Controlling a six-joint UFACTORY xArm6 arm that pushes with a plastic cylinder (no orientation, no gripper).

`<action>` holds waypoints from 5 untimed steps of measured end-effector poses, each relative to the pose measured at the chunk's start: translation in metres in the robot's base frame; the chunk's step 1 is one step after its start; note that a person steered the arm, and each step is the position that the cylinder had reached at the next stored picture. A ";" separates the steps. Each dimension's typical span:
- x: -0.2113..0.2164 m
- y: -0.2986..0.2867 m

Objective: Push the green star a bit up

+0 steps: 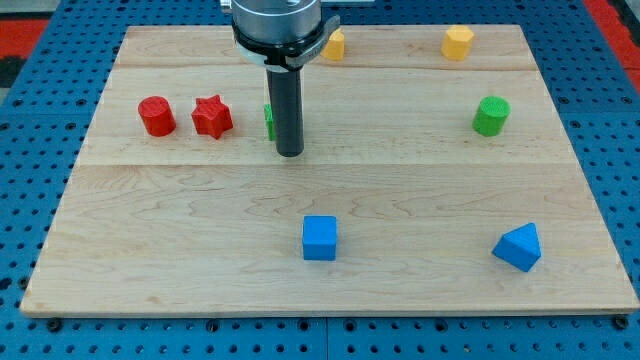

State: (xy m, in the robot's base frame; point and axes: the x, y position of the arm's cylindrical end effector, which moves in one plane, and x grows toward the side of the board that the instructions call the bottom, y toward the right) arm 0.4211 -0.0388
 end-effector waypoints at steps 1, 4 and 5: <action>-0.003 0.000; -0.021 0.002; -0.019 0.013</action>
State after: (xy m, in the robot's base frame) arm 0.4020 -0.0254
